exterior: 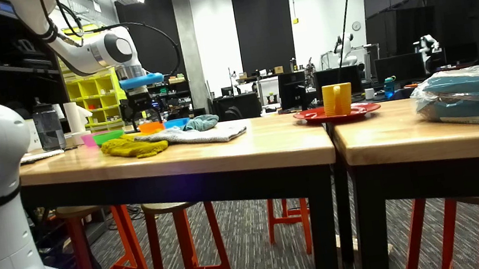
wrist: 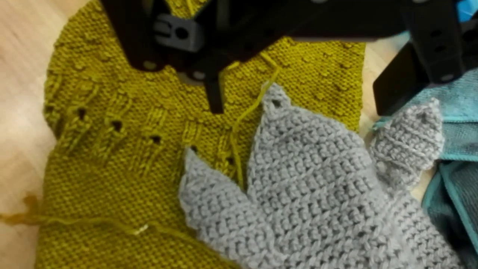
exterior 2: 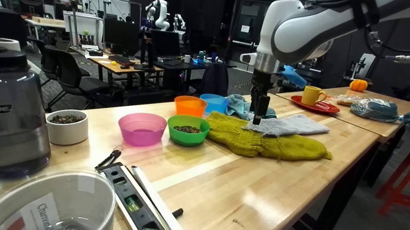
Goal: Fold the grey cloth twice.
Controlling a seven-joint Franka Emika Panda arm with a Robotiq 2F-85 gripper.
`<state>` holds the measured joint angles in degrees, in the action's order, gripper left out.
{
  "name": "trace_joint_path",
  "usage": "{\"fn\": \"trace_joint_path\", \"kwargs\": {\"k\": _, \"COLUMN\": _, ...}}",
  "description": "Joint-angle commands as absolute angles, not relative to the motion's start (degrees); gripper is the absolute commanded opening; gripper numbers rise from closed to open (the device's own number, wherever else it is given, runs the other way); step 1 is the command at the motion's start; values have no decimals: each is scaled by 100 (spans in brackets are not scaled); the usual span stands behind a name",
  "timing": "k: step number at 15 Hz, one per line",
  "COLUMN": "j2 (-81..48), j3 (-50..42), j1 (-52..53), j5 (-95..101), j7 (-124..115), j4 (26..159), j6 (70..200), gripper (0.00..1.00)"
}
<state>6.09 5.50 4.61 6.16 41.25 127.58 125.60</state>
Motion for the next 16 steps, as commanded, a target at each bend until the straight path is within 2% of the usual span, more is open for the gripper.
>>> {"fn": "trace_joint_path", "kwargs": {"k": 1, "j2": 526, "j3": 476, "j1": 548, "j5": 510, "j7": 4424, "j4": 12702, "j6": 12535, "gripper": 100}}
{"fn": "trace_joint_path", "kwargs": {"k": 12, "j2": 216, "j3": 376, "j1": 477, "j5": 302, "j7": 5144, "j4": 12633, "j6": 12469, "gripper": 98}}
{"fn": "trace_joint_path", "kwargs": {"k": 13, "j2": 193, "j3": 379, "j1": 476, "j5": 310, "j7": 5148, "j4": 12636, "j6": 12474, "gripper": 89}}
{"fn": "trace_joint_path", "kwargs": {"k": 14, "j2": 175, "j3": 383, "j1": 474, "j5": 315, "j7": 5146, "j4": 12639, "j6": 12479, "gripper": 73}}
{"fn": "trace_joint_path", "kwargs": {"k": 16, "j2": 165, "j3": 390, "j1": 470, "j5": 323, "j7": 5128, "j4": 12645, "j6": 12483, "gripper": 65}}
